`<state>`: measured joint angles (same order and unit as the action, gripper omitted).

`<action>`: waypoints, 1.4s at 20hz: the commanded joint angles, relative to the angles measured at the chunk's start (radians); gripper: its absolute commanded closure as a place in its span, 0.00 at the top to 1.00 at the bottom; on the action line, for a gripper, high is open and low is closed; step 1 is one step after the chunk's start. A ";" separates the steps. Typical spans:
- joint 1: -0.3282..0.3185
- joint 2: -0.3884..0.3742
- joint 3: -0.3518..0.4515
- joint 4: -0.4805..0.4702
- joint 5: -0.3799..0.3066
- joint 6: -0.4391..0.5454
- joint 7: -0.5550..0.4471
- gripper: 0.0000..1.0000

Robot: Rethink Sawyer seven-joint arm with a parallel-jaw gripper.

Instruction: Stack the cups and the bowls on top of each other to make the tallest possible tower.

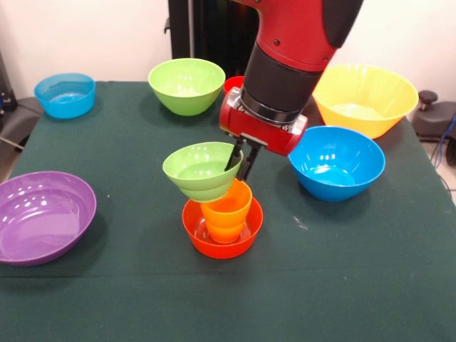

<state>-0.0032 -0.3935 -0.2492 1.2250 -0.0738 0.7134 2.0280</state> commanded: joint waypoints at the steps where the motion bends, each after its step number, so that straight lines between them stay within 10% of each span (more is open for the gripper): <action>1: -0.025 0.033 0.127 0.053 -0.025 0.073 -0.051 0.00; 28: -0.047 -0.009 0.195 0.090 -0.012 0.064 -0.047 0.00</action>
<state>-0.0419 -0.4133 -0.1933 1.2525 -0.0738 0.7386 2.0280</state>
